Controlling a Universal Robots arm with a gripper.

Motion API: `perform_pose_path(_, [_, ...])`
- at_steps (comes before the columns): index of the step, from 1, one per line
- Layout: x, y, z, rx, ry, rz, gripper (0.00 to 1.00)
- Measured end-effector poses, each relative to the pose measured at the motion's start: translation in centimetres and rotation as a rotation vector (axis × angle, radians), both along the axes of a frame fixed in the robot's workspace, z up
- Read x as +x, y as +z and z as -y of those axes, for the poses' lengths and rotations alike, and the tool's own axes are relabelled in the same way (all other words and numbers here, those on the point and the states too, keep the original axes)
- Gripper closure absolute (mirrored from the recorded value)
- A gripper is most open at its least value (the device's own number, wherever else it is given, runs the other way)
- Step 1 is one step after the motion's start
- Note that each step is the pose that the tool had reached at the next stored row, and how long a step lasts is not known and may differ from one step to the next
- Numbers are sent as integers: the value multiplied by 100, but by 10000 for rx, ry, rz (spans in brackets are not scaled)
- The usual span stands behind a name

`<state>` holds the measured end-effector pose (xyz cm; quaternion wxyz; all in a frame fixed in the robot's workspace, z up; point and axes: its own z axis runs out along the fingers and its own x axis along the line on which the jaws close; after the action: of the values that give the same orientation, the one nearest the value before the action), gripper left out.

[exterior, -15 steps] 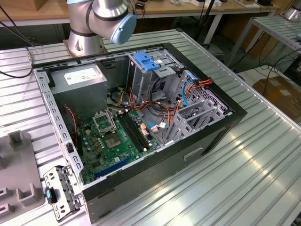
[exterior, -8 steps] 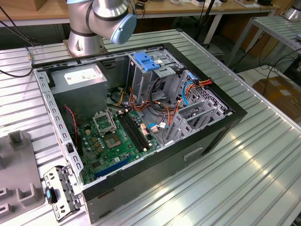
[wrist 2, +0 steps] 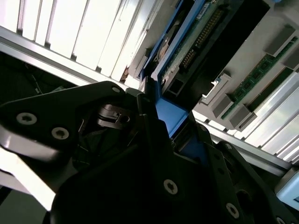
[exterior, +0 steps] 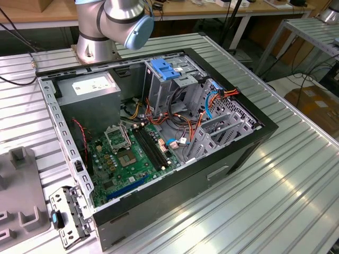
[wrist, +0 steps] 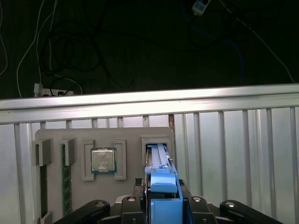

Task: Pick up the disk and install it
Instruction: 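Pick up the disk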

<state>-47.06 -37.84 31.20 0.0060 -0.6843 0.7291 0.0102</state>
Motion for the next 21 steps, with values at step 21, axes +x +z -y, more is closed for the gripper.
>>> perform_pose_path(21, [0,346,0,1,0,20,63])
